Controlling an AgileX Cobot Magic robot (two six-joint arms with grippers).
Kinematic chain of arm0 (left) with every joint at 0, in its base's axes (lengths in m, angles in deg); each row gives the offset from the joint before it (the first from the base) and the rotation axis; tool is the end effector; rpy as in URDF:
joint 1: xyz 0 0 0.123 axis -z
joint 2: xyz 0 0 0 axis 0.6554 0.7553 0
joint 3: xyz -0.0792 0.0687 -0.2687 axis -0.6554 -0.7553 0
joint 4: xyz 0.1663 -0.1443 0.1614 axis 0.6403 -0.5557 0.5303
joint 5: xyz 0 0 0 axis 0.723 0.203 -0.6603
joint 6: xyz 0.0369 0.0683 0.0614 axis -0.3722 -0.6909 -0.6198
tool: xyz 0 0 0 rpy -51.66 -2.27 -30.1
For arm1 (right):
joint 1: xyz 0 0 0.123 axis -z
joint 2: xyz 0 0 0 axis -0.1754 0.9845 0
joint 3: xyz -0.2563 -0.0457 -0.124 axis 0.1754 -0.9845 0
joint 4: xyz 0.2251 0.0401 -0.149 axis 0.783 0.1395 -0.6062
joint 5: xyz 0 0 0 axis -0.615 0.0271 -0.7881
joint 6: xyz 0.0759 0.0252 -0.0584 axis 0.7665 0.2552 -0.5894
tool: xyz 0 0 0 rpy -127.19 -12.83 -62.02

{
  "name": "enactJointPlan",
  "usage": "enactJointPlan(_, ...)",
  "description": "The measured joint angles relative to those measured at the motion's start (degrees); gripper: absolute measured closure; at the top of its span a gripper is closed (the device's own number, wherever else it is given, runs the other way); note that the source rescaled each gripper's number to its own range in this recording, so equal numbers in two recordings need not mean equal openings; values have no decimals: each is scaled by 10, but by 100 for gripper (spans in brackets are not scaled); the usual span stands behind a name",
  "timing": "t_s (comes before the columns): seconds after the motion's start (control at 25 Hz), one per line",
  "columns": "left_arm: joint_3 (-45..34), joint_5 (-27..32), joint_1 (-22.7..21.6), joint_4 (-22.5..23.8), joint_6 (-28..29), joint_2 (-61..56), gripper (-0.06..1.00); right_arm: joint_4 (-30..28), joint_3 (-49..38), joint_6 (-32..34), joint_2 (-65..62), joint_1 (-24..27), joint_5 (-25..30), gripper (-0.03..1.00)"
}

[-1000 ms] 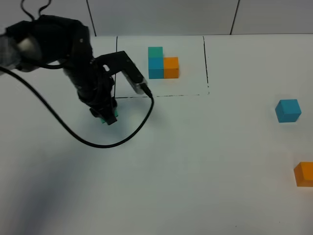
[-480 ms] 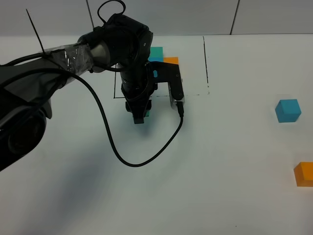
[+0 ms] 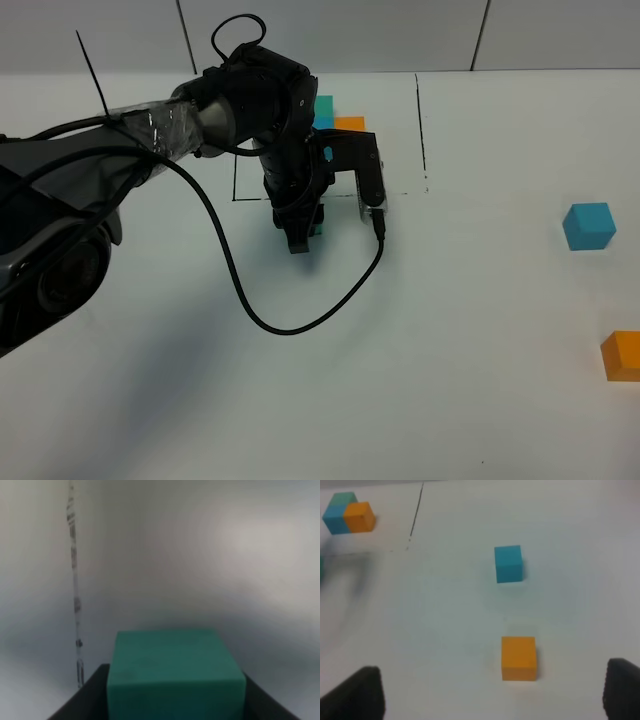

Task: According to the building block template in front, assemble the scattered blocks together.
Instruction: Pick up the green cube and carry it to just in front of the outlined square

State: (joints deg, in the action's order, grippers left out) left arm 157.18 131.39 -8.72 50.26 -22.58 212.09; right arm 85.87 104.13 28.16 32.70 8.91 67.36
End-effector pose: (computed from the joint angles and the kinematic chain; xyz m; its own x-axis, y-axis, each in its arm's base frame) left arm 0.4358 -0.2762 0.1120 -0.0830 0.9817 -0.1712 0.9731 0.1168 0.1985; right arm 0.0164 0.0058 0.2845 -0.4464 0.0128 -0.8947 -0.0599 0.9972 0.0442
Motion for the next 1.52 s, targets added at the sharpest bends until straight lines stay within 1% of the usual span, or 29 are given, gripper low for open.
enactJointPlan(0.16,1,-7,0,0,-2,7,94,0,0,5,0,0,0,20)
enactJointPlan(0.4,5,-4,0,-6,-30,14,94,0,0,5,0,0,0,20)
enactJointPlan(0.6,5,3,0,-60,-73,16,94,0,0,5,0,0,0,20)
enactJointPlan(0.72,5,11,0,-74,-84,17,94,0,0,5,0,0,0,20)
enactJointPlan(0.88,5,12,0,-68,-78,17,94,0,0,5,0,0,0,20)
enactJointPlan(1.16,5,8,0,-60,-49,17,94,0,0,5,0,0,0,20)
enactJointPlan(1.36,5,8,0,-60,-47,17,94,0,0,5,0,0,0,20)
enactJointPlan(1.4,5,7,0,-60,-47,17,92,0,0,5,0,0,0,20)
enactJointPlan(1.44,5,4,0,-57,-49,18,88,0,0,5,0,0,0,20)
enactJointPlan(1.52,5,0,0,-52,-59,21,70,0,0,5,0,0,0,20)
